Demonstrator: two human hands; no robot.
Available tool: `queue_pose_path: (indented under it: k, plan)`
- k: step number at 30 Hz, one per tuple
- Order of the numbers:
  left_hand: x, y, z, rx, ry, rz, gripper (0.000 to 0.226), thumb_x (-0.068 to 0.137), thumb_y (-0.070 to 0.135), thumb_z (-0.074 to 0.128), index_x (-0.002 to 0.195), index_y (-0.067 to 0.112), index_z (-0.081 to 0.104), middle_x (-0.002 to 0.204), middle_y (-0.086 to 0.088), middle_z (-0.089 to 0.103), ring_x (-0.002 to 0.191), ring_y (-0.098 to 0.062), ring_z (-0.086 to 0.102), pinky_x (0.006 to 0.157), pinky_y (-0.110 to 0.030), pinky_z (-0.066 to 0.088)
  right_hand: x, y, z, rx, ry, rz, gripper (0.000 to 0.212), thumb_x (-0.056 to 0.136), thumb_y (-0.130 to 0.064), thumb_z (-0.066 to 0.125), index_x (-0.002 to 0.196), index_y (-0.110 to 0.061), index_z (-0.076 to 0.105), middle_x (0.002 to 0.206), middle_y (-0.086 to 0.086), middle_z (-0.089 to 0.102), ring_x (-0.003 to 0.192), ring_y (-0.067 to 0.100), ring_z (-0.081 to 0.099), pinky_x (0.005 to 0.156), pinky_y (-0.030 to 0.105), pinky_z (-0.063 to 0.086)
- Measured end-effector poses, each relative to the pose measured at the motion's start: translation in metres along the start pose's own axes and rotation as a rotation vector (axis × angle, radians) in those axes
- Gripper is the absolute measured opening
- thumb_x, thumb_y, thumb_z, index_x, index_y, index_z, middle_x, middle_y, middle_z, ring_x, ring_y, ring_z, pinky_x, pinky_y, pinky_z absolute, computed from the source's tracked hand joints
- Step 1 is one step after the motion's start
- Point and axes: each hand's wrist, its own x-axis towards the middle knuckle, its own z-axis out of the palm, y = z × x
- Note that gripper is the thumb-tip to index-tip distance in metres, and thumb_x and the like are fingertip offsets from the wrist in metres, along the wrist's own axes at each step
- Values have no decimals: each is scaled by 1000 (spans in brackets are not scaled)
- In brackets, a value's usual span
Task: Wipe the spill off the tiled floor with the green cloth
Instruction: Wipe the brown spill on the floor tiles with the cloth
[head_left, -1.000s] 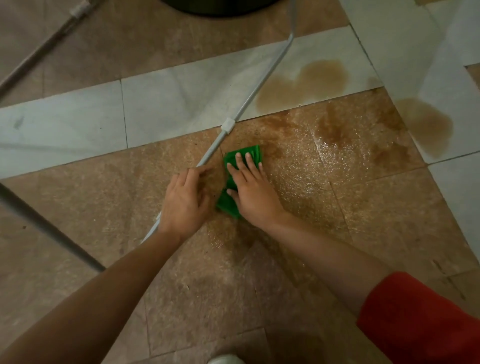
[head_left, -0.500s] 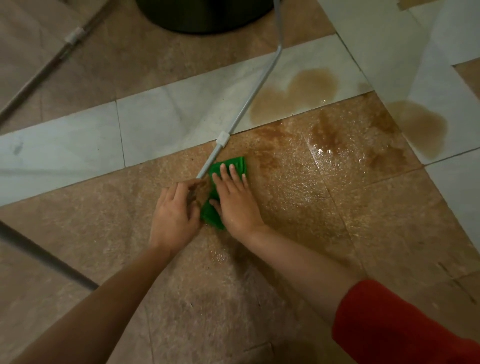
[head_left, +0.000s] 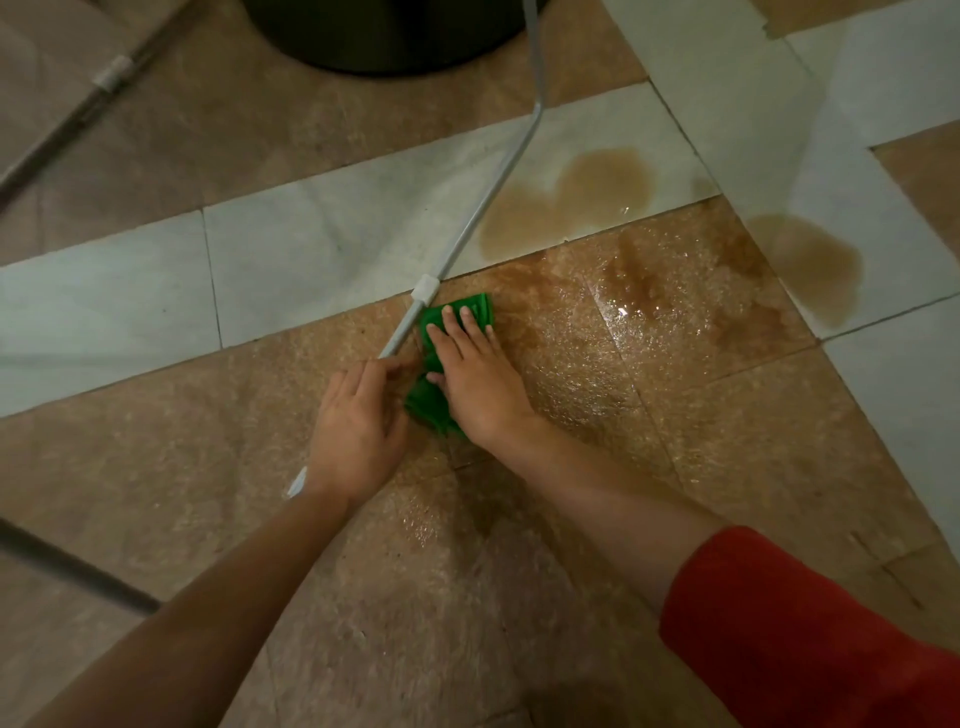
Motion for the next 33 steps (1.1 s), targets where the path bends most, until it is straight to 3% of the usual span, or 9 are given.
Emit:
queue_pose_path:
  k: [6, 9, 13, 15, 21, 23, 28, 33]
  plan:
    - [7, 3, 5, -5, 12, -23, 41, 78, 2, 59, 118, 11, 55, 104, -8, 59, 94, -26, 49, 82, -24, 31, -16, 26, -10, -41, -97, -277, 53, 100, -33, 34, 149, -18, 18, 158, 0, 6, 146, 16, -4, 115, 30, -6]
    - [11, 6, 6, -7, 8, -5, 42, 77, 4, 56, 119, 10, 55, 103, -8, 58, 95, -26, 49, 82, -19, 27, -8, 36, -19, -31, -73, -186, 56, 99, -33, 37, 149, -19, 16, 158, -1, 3, 145, 15, -5, 113, 29, -8]
    - [11, 8, 5, 1, 16, -1, 44, 75, 0, 59, 118, 11, 55, 105, -8, 59, 96, -22, 46, 83, -22, 31, 13, 15, -16, 6, -23, 26, 60, 100, -30, 34, 150, -14, 5, 158, 6, -7, 144, 21, -14, 114, 35, -9]
    - [11, 5, 3, 0, 35, -15, 42, 77, 1, 59, 117, 12, 55, 105, -7, 59, 95, -20, 46, 82, -24, 33, 6, 4, -8, 1, -37, -25, 59, 101, -30, 32, 150, -14, 5, 158, 6, -7, 144, 21, -14, 114, 36, -10]
    - [8, 0, 1, -33, 72, -40, 41, 77, -4, 55, 116, 9, 55, 108, -7, 59, 96, -25, 49, 84, -29, 37, -28, 3, 10, -39, -186, -443, 54, 99, -31, 39, 148, -14, 23, 158, 3, 9, 146, 17, -1, 115, 30, -6]
    - [6, 2, 0, -30, 61, -21, 41, 77, -3, 55, 116, 9, 55, 109, -7, 58, 97, -25, 48, 84, -27, 35, -20, 9, 3, -55, -194, -452, 55, 99, -32, 40, 148, -19, 22, 158, 0, 8, 146, 14, -1, 115, 29, -6]
    - [2, 0, -4, -18, 60, -6, 40, 79, 0, 58, 117, 11, 55, 108, -8, 58, 96, -23, 47, 83, -27, 34, -13, -7, 6, 1, -62, -220, 53, 100, -23, 37, 149, -16, 17, 159, 3, 4, 146, 18, -6, 116, 33, -7]
    - [4, 7, 4, -47, 61, -28, 37, 81, 1, 52, 117, 11, 55, 110, -7, 59, 100, -22, 47, 86, -27, 34, -32, 2, 13, -68, -138, -420, 53, 100, -28, 37, 148, -12, 22, 158, 4, 11, 146, 17, 0, 116, 30, -4]
